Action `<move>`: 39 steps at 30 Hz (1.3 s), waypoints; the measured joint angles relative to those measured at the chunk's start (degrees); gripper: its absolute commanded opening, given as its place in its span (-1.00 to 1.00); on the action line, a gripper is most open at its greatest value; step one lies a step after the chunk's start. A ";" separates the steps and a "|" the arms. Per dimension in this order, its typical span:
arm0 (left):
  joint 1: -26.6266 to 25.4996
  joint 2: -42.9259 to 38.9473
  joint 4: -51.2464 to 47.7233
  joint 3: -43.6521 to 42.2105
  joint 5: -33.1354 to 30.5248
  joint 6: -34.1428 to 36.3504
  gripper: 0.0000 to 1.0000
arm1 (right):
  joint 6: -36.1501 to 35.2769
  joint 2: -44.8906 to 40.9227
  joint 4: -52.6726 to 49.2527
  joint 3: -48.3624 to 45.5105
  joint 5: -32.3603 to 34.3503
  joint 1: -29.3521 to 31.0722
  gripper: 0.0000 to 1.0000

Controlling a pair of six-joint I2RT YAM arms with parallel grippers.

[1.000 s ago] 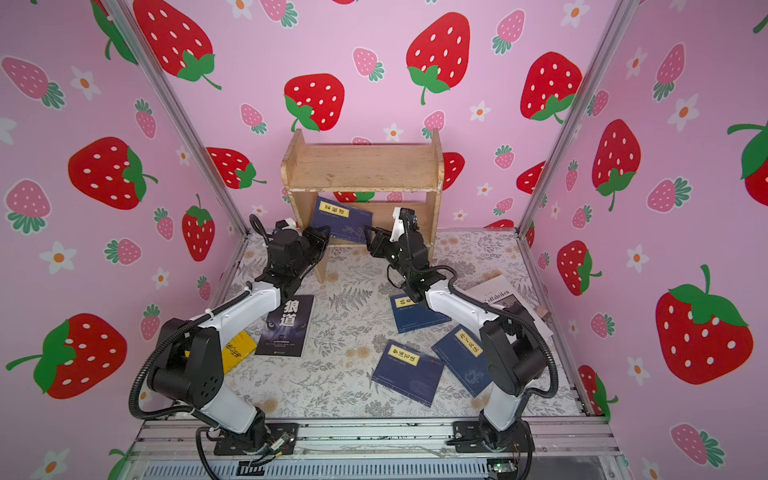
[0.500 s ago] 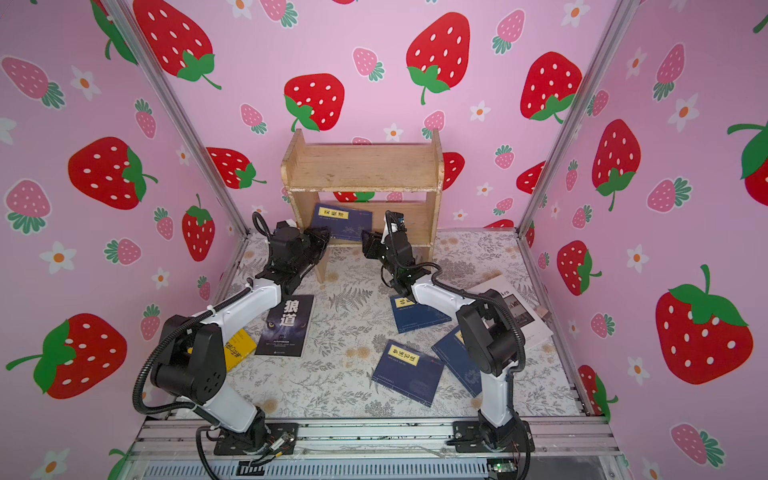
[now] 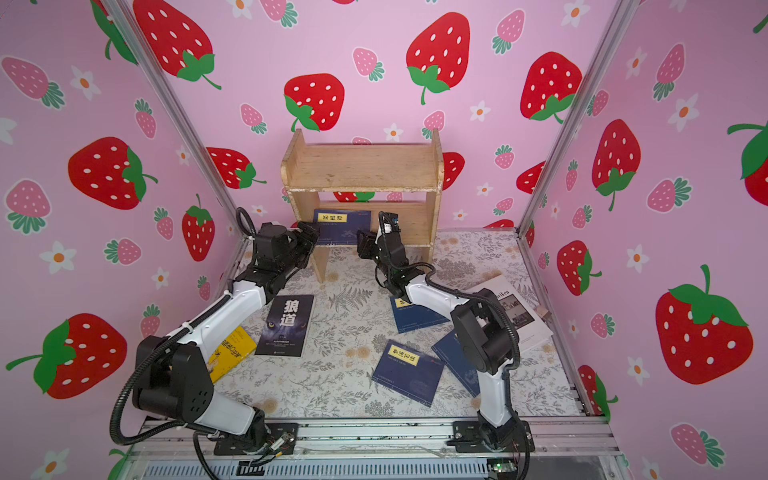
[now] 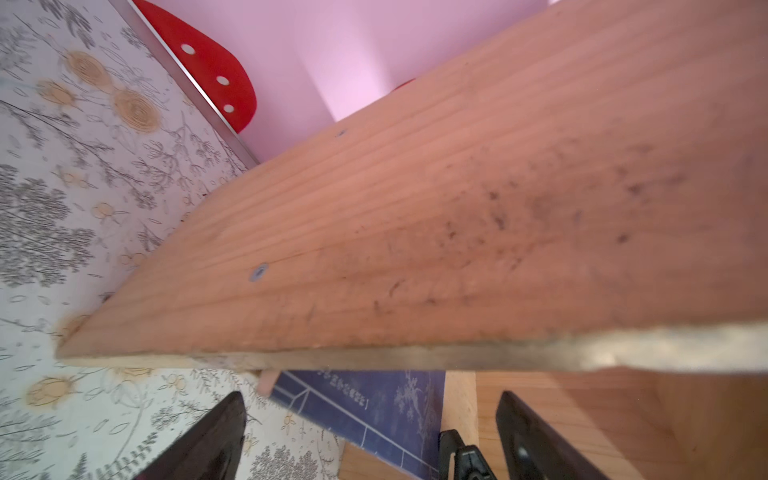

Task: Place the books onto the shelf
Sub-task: 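Withdraw both grippers from the shelf back toward the books on the table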

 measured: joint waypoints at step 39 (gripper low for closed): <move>15.85 -17.18 -13.49 -33.70 8.13 19.06 0.99 | 1.31 -30.23 -10.29 -38.93 7.39 8.13 0.60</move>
